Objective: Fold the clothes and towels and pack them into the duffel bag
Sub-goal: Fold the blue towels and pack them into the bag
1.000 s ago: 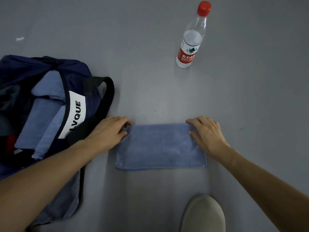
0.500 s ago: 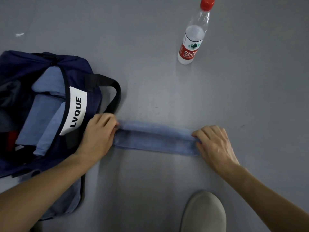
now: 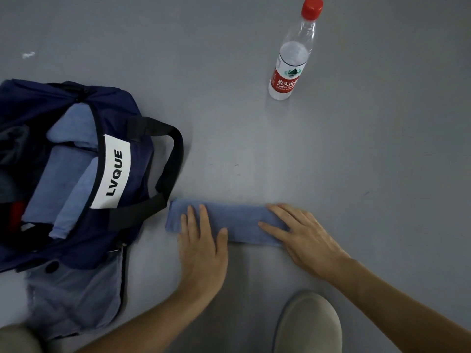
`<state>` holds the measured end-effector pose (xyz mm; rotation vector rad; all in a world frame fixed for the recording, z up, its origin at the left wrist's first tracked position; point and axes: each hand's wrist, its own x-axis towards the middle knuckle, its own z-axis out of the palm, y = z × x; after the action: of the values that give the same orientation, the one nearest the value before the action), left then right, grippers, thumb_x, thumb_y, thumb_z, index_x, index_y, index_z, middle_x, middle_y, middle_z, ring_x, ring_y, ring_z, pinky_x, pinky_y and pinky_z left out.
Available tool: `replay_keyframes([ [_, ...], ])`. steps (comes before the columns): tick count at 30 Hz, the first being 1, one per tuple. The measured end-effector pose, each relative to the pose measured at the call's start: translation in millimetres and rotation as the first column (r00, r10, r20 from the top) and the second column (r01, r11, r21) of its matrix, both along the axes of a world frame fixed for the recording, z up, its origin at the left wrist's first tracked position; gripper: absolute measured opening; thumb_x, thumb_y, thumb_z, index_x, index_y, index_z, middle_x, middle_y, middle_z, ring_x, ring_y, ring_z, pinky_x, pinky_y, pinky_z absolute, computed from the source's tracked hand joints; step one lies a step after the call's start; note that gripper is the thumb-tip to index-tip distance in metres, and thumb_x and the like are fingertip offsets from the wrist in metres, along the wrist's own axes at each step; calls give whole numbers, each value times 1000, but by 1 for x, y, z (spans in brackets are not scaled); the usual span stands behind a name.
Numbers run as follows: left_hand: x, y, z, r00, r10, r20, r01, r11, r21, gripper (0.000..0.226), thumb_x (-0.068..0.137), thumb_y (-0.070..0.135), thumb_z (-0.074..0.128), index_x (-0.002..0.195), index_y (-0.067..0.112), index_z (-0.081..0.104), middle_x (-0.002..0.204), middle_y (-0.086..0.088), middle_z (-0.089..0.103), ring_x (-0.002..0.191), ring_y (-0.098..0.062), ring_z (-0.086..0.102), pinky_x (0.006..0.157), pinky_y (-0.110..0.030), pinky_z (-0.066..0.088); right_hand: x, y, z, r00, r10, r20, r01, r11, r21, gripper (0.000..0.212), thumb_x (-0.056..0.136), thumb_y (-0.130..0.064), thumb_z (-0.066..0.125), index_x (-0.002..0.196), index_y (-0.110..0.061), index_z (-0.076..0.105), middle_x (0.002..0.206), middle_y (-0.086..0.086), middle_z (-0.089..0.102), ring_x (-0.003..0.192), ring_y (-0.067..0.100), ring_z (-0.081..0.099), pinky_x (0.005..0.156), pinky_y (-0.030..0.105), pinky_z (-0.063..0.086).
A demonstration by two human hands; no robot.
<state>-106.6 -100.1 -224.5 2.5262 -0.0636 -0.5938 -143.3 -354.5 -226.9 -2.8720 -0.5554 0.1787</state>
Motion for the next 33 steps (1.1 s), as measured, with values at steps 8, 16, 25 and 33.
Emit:
replay_keyframes([
  [8,115,6,-48,736,-623,265,548,778,307,69,102,47,27,160,17,4,167,-18,-3,154,-35,-4,121,-61,12,5,27,2,883,-196,-426,283,947,151,60,94,-58,31,151,-40,35,120,-1,52,101,23,57,87,36,50],
  [16,109,-10,-26,662,-644,384,606,761,233,57,105,31,38,157,11,26,166,-15,17,154,-31,15,124,-49,16,4,75,-11,982,4,-187,13,996,90,76,79,-19,66,149,-31,40,113,2,56,89,27,60,70,37,56],
  [25,92,-3,-40,649,-742,168,670,662,335,69,99,56,2,155,24,-24,163,-3,-28,151,-21,-25,124,-50,-7,-3,78,-11,993,96,72,-93,995,-31,43,86,-32,62,126,-18,60,127,2,57,108,25,58,82,37,53],
  [33,87,18,7,977,-140,158,189,915,-356,50,94,53,34,108,28,74,104,10,73,101,-11,65,90,-37,52,49,89,8,731,-521,-440,659,707,258,37,94,-46,57,85,-11,64,78,8,66,79,30,61,69,38,48],
])
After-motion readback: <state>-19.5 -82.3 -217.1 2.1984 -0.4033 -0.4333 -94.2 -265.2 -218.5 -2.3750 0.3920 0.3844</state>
